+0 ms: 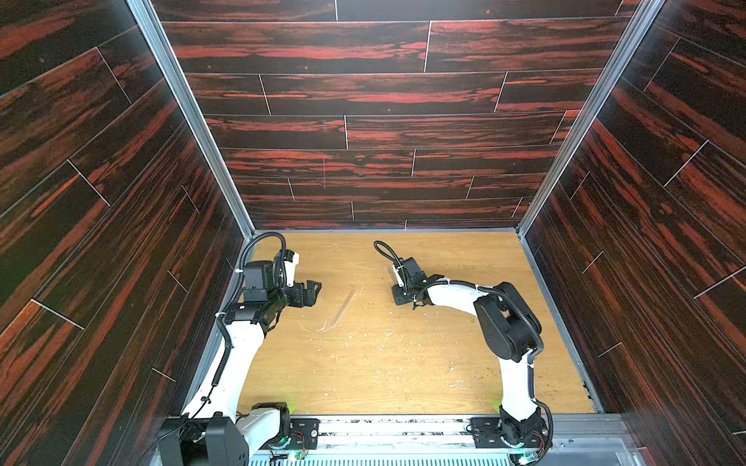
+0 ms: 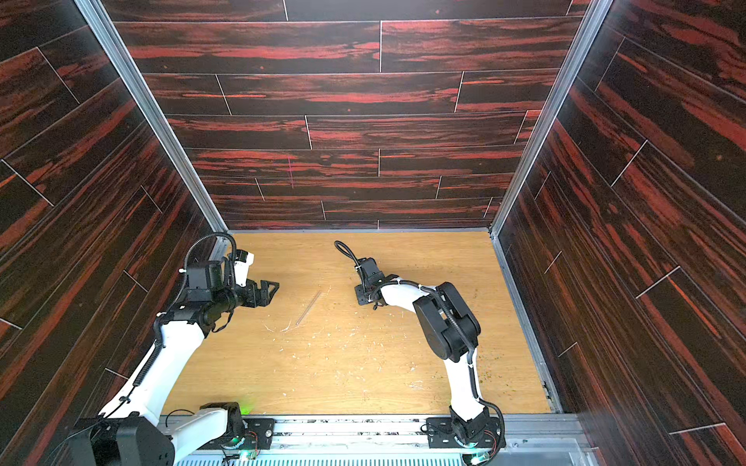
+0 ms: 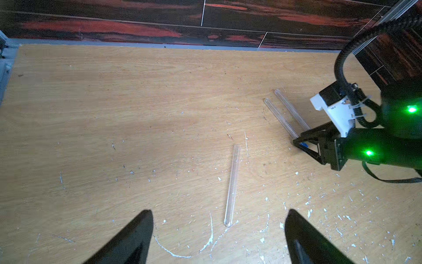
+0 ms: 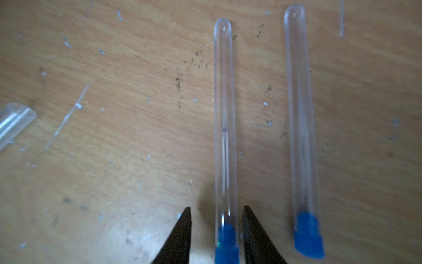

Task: Insert stoppers into test tubes
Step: Place the test tube at the center of the board, then pick up the test tube at the center of the board.

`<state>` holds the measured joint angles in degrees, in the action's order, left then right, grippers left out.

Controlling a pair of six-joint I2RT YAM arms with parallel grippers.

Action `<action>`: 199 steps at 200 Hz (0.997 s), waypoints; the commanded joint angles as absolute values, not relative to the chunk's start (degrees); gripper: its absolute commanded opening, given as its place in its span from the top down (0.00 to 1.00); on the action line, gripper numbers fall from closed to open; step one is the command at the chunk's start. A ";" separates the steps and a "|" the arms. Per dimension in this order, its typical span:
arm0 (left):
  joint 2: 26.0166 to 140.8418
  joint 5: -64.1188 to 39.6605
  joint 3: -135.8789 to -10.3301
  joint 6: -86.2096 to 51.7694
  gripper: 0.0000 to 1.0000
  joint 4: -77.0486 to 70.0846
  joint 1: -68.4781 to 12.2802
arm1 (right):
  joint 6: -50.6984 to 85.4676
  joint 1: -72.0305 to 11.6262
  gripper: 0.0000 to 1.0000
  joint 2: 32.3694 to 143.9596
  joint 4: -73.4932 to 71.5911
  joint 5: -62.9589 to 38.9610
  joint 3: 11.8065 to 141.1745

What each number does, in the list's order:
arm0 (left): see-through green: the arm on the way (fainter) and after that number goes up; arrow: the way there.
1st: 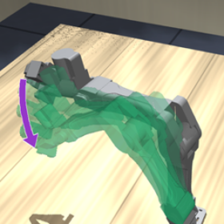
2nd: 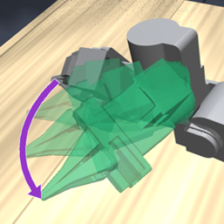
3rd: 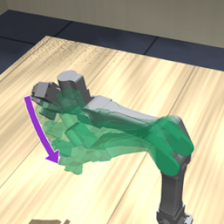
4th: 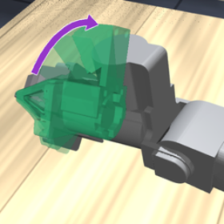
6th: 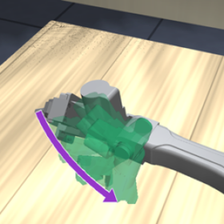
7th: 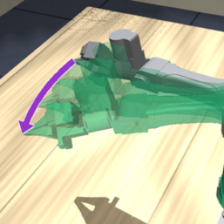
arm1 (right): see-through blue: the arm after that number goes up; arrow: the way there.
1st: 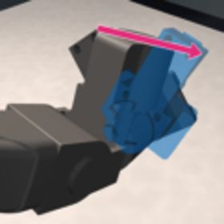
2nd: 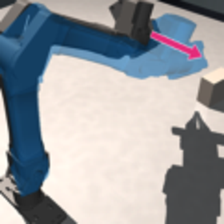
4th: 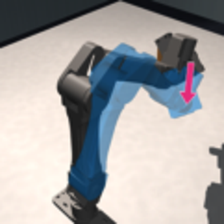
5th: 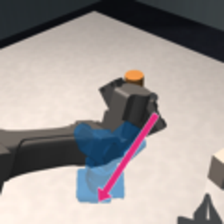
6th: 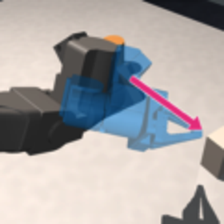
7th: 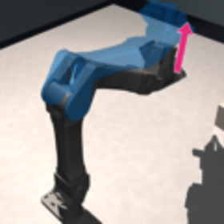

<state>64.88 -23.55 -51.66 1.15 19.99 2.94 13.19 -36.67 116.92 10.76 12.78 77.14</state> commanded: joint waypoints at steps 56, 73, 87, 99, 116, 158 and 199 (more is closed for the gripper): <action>66.94 -22.17 -55.16 5.63 0.07 23.37 1.43 | 11.27 -34.57 0.50 92.64 11.96 13.96 66.40; 67.62 -22.24 -56.31 5.87 0.07 24.55 1.04 | 10.63 -33.22 0.40 87.48 11.89 13.21 63.16; 68.08 -21.61 -55.89 6.52 0.07 23.90 0.57 | 10.36 -31.78 0.35 83.64 11.64 12.46 60.73; 68.58 -21.21 -55.61 7.15 0.07 23.27 -0.07 | 10.30 -30.20 0.34 80.98 12.18 11.74 59.14; 69.23 -20.95 -57.00 7.96 0.07 25.08 -1.18 | 10.16 -28.23 0.34 77.21 13.12 11.01 57.16; 70.20 -19.14 -56.98 10.05 0.07 25.61 -3.19 | 8.53 -24.53 0.25 68.37 15.14 11.50 52.99; 71.33 -16.21 -57.56 13.86 0.07 27.52 -6.32 | 6.19 -20.47 0.22 59.72 14.30 11.12 47.75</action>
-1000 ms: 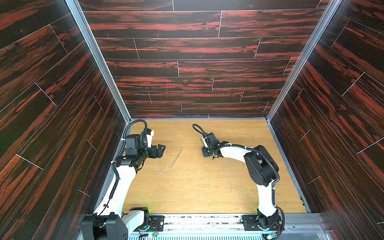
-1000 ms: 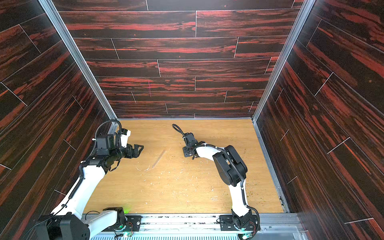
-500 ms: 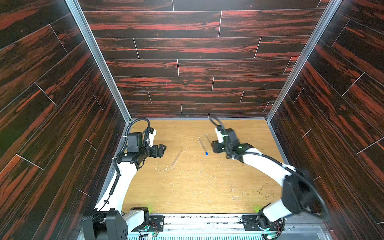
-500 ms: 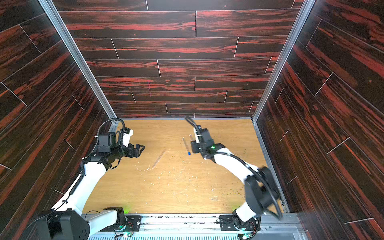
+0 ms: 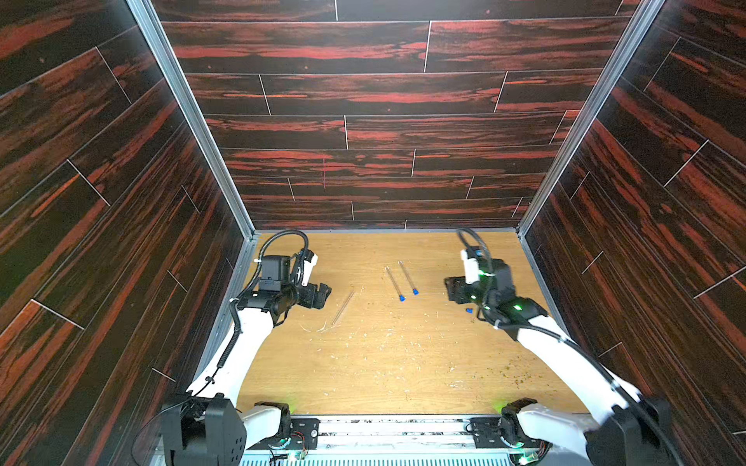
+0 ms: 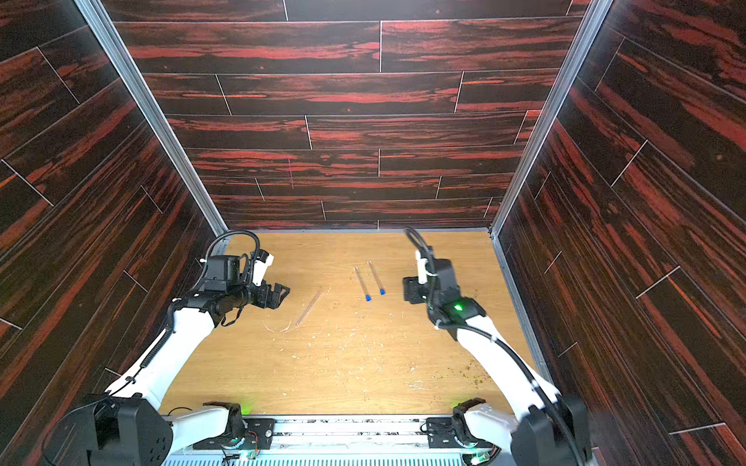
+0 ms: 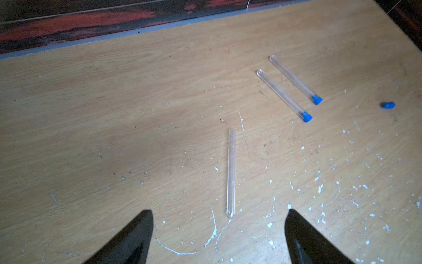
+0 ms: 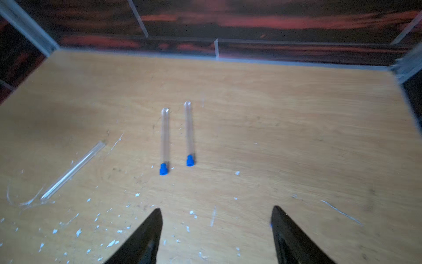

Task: Insert stoppers into test tubes
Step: Pick up the test tube at the center of the board.

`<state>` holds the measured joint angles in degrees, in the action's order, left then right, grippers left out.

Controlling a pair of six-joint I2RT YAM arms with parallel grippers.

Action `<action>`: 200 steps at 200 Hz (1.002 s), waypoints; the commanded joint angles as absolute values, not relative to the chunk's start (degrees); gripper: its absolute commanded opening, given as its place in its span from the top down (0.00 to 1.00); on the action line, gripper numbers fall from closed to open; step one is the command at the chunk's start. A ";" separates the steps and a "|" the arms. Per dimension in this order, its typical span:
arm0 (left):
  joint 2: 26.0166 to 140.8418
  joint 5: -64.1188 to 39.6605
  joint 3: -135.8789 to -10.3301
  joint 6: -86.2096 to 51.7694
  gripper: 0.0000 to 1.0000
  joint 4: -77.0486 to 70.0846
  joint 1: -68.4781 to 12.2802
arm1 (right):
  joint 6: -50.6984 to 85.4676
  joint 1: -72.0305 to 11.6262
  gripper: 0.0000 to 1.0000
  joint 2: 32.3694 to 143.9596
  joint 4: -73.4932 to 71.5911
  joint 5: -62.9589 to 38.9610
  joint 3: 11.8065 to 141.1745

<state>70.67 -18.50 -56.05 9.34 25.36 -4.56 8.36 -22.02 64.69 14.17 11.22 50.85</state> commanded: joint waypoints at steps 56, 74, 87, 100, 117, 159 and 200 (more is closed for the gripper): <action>73.12 -12.99 -60.40 16.87 0.07 32.39 -10.28 | 1.37 -18.02 0.18 49.72 11.38 9.14 40.12; 72.74 -13.97 -61.07 16.16 0.07 35.47 -10.39 | 0.29 -18.02 0.17 47.10 10.57 9.00 37.78; 72.64 -14.06 -61.17 17.19 0.07 37.37 -10.60 | 0.00 -17.95 0.15 44.82 9.42 8.41 36.09; 73.81 -13.32 -61.52 17.89 0.08 40.01 -11.08 | -0.16 -18.02 0.12 42.67 7.93 8.32 34.14; 75.09 -13.61 -61.46 16.50 0.08 42.05 -11.41 | 0.00 -18.01 0.07 40.44 6.24 9.50 32.00; 75.55 -12.91 -59.64 15.09 0.09 41.09 -13.71 | 0.24 -17.97 0.05 39.13 3.47 9.81 29.51; 80.43 -11.17 -61.00 14.60 0.11 42.81 -15.34 | 0.11 -18.02 0.05 41.09 4.39 9.58 30.07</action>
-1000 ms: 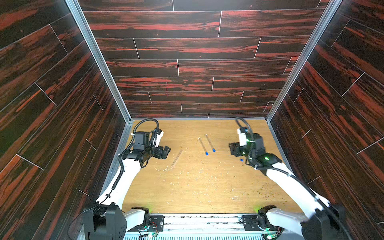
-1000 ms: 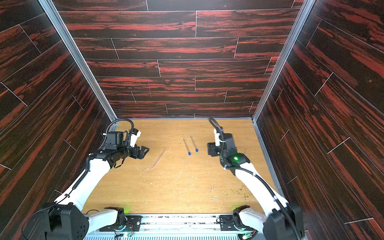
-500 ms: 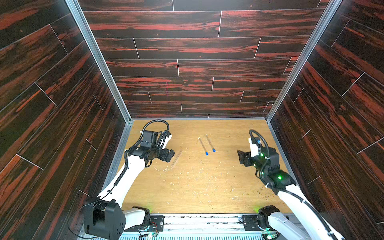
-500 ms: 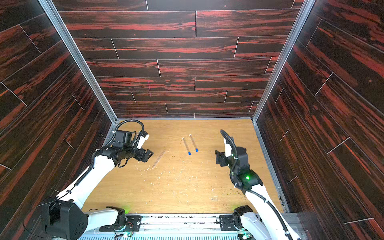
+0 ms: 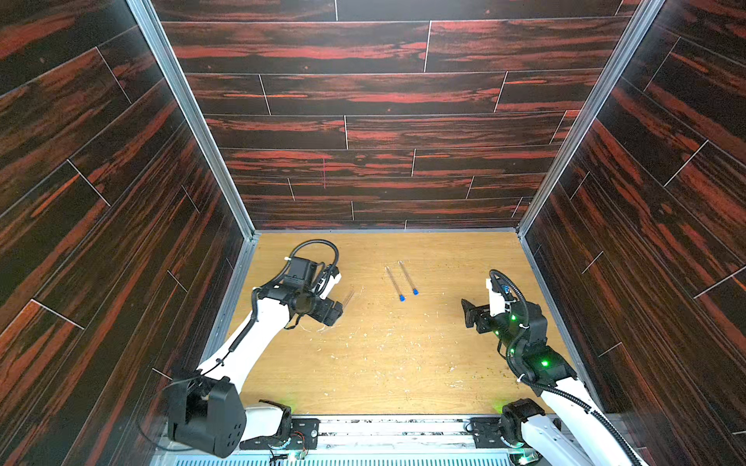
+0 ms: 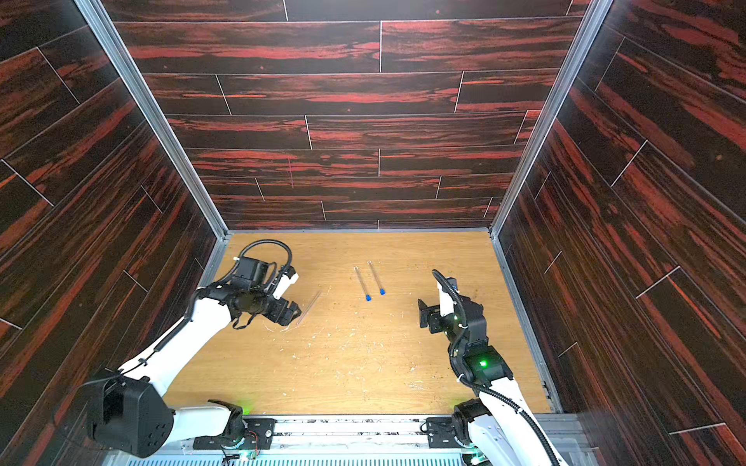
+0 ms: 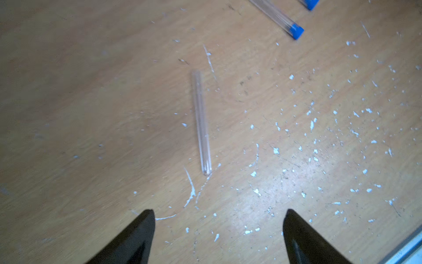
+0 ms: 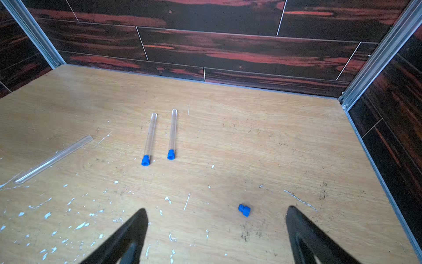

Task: Insert stoppers into test tubes
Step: Pick up the test tube at the center of the board.

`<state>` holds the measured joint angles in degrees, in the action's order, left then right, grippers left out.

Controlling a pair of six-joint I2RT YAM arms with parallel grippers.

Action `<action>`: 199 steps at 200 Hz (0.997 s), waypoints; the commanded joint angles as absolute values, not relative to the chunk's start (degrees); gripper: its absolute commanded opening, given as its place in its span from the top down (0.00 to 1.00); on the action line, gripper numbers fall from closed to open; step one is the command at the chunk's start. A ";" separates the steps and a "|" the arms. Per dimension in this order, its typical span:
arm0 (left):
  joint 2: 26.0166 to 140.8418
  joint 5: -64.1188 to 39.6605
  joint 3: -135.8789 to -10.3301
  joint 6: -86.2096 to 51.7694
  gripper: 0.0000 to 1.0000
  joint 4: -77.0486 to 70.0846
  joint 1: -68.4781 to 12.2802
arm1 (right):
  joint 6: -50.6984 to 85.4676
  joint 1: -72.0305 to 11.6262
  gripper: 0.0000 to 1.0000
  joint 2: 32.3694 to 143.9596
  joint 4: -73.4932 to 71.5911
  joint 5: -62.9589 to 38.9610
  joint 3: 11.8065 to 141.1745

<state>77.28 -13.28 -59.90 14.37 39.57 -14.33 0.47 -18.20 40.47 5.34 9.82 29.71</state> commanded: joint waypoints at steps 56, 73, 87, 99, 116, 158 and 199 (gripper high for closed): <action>85.38 -5.71 -63.39 15.96 0.19 43.51 -21.31 | 0.28 -18.02 0.05 40.21 4.68 9.69 29.82; 87.35 -4.40 -65.12 15.78 0.23 44.05 -22.10 | 0.19 -18.02 0.05 40.78 4.59 10.10 29.75; 89.12 -2.31 -66.22 15.80 0.26 43.87 -22.62 | -0.08 -18.02 0.05 41.53 4.83 9.81 30.27; 91.12 -0.24 -67.47 15.30 0.27 43.39 -23.09 | 0.29 -18.02 0.05 41.62 4.75 9.20 30.50; 93.99 1.70 -70.26 13.31 0.30 43.32 -23.38 | 0.70 -18.02 0.05 41.72 4.66 9.18 30.19; 100.07 1.56 -74.31 9.77 0.40 43.05 -23.51 | 0.69 -18.02 0.05 41.60 4.74 9.02 30.42; 105.39 2.11 -76.14 7.02 0.44 43.11 -23.65 | 0.63 -18.02 0.05 41.44 4.92 8.72 30.48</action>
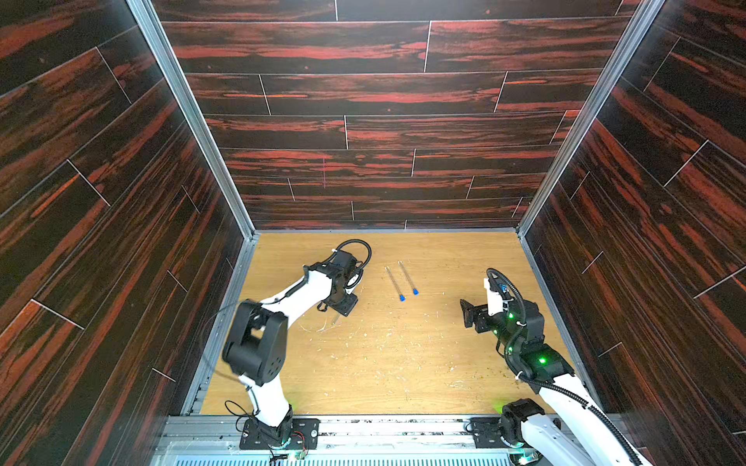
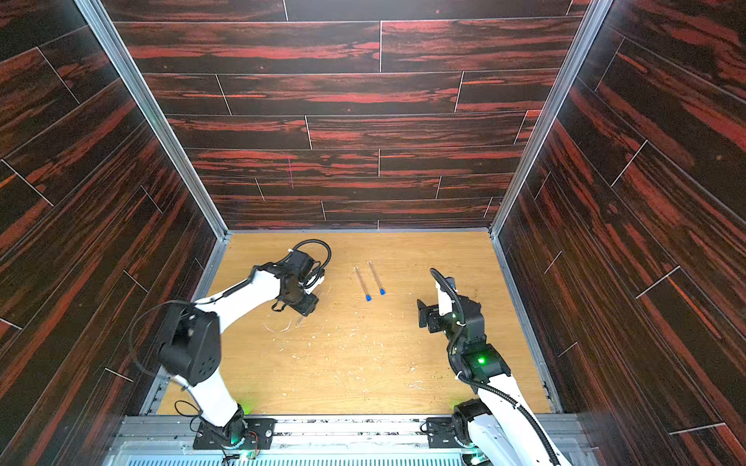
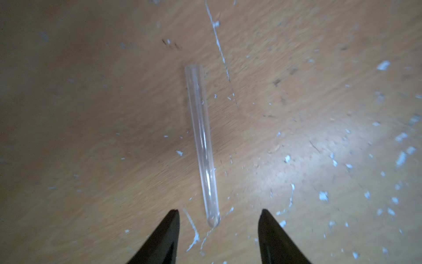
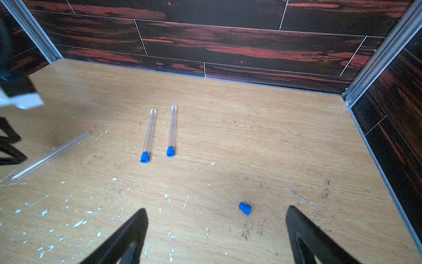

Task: Insert stoppers into test tubes
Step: Pick up the test tube at the center of the board.

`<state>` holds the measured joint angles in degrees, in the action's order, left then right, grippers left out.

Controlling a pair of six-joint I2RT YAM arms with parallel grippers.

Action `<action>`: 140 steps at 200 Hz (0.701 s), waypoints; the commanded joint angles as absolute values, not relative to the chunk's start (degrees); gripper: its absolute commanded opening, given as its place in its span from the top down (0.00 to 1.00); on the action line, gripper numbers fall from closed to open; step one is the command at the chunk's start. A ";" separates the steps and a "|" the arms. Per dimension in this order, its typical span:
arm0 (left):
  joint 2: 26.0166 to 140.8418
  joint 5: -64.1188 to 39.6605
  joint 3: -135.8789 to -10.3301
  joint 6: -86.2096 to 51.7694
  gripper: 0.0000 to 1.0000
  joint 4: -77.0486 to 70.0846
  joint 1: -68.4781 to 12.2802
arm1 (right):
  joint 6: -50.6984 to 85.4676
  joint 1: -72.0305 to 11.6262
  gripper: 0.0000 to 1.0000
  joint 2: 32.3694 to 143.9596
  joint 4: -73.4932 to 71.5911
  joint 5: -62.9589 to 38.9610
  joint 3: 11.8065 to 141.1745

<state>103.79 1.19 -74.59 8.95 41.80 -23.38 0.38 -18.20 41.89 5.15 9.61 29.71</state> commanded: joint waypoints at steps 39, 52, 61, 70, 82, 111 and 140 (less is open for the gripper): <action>109.47 4.52 -79.00 6.86 0.51 44.59 -23.65 | 0.48 -18.02 0.05 42.17 4.77 8.62 30.61; 111.08 4.14 -79.68 6.57 0.53 44.88 -23.64 | 0.89 -18.02 0.05 42.06 4.75 8.18 30.61; 112.20 4.04 -80.41 6.59 0.54 45.52 -23.69 | 1.01 -18.02 0.05 42.04 4.70 8.17 30.47; 112.84 4.47 -80.93 6.57 0.55 45.83 -23.71 | 0.88 -18.02 0.05 42.11 4.75 8.41 30.41; 113.15 4.32 -81.04 6.66 0.57 45.92 -23.71 | 0.59 -18.02 0.05 42.17 4.83 8.44 30.54; 114.58 4.08 -81.23 6.37 0.62 45.96 -23.68 | 1.05 -18.02 0.05 41.28 4.79 8.32 30.44; 114.63 4.51 -80.02 6.57 0.67 44.89 -23.64 | 0.74 -18.02 0.05 41.16 4.92 8.40 30.58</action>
<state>114.28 3.86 -79.96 6.17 43.90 -23.44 0.47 -18.20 41.85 5.15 8.62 29.71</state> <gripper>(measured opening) 0.342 0.948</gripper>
